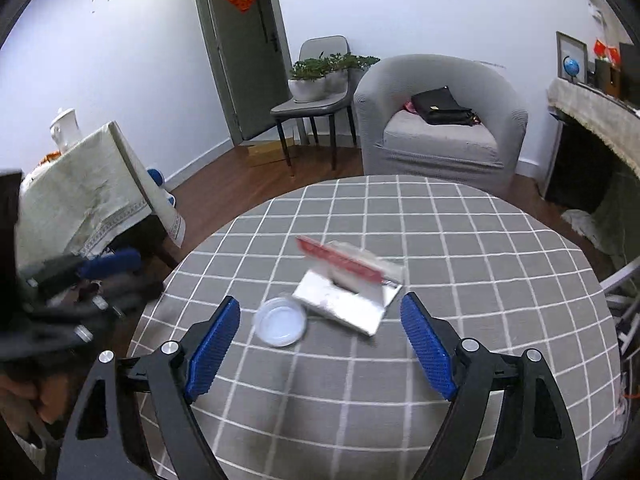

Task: Collect trash
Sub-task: 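Grasp the second clear lid with the left tool while the right tool grasps the second SanDisk packaging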

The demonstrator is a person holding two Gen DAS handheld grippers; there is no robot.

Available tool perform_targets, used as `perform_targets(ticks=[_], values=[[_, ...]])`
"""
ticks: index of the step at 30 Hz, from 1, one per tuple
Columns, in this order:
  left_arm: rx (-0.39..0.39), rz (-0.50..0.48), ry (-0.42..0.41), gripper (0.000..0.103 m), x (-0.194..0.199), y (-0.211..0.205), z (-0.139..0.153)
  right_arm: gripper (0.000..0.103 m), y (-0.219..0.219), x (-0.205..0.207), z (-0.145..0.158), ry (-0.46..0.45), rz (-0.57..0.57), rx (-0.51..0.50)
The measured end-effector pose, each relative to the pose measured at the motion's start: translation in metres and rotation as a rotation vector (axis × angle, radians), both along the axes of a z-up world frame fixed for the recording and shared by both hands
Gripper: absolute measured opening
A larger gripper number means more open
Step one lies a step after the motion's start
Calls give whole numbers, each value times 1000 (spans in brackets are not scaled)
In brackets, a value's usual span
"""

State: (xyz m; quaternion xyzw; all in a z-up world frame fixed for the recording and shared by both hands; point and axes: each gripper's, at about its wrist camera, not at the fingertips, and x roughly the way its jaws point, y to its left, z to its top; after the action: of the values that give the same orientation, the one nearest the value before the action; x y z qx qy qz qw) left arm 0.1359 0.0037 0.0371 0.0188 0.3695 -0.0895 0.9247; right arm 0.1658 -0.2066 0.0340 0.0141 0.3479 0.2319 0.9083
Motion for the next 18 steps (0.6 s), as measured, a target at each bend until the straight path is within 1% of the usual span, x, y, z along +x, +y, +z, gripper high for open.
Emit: perform_targets(ticks=[2,4,7,9,11,13,18], values=[[-1,-30,27,59,7,-12,-11,82,-9,5,4,-14,14,8],[-16,-67,60,59,14,-22,-21,79,-18,12,5,-15,19,21],[-15,-96,101,59,21,-32,-35,74,-24,18,3,-13,40,20],[-30,-105,127,59,26,-36,-42,71,-25,22,0,0,38,19],[-39,-119,140,59,29,-41,-46,69,-23,27,-3,10,47,15],[-26,-134,143,59,31,-46,-50,66,-19,29,-6,17,59,8],[-36,-146,146,59,40,-52,-51,64,-10,34,-10,21,87,-13]])
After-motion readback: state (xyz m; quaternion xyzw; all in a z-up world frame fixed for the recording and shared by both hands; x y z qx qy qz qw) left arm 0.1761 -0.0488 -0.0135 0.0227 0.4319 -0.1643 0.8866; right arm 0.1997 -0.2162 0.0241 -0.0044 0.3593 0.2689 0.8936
